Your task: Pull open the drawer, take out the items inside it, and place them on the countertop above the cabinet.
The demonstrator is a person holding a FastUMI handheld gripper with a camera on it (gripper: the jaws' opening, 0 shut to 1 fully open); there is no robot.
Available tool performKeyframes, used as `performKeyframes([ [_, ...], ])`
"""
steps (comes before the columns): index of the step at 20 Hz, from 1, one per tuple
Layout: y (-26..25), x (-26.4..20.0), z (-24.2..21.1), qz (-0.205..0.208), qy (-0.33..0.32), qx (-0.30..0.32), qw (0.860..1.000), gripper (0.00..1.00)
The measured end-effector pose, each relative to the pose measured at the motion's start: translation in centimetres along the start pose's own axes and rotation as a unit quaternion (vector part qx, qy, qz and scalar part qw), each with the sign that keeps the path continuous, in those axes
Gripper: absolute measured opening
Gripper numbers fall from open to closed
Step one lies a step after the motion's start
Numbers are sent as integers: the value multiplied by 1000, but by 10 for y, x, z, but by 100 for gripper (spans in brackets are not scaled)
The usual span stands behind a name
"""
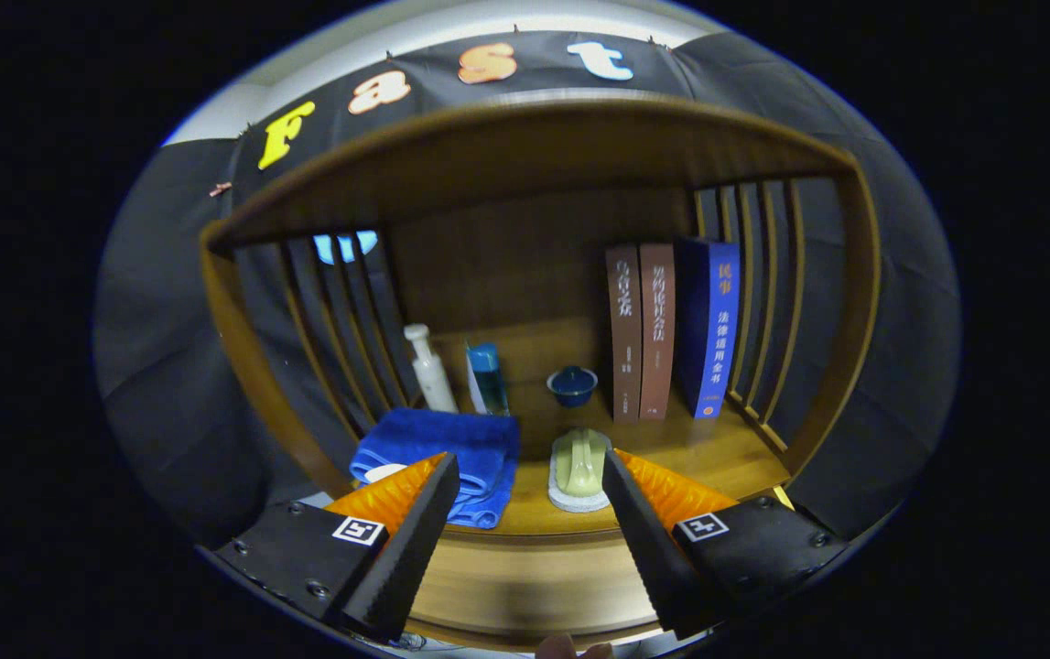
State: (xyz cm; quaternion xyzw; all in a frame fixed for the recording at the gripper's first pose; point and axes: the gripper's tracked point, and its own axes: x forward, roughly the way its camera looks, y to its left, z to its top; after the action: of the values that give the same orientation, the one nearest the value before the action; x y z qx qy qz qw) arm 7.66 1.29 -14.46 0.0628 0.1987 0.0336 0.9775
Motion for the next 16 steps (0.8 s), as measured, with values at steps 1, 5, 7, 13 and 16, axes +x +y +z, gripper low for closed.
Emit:
performKeyframes([
  [1,1,-17,7,1,-24,2,1000,100],
  [5,-1,-80,27,-8,-131,-4,991,100],
  [7,8,-109,20,9,-155,-5,988,99],
  [13,-13,-156,-40,-10,-188,-27,982,99],
  [16,-24,-158,-89,-20,-181,-44,982,99],
])
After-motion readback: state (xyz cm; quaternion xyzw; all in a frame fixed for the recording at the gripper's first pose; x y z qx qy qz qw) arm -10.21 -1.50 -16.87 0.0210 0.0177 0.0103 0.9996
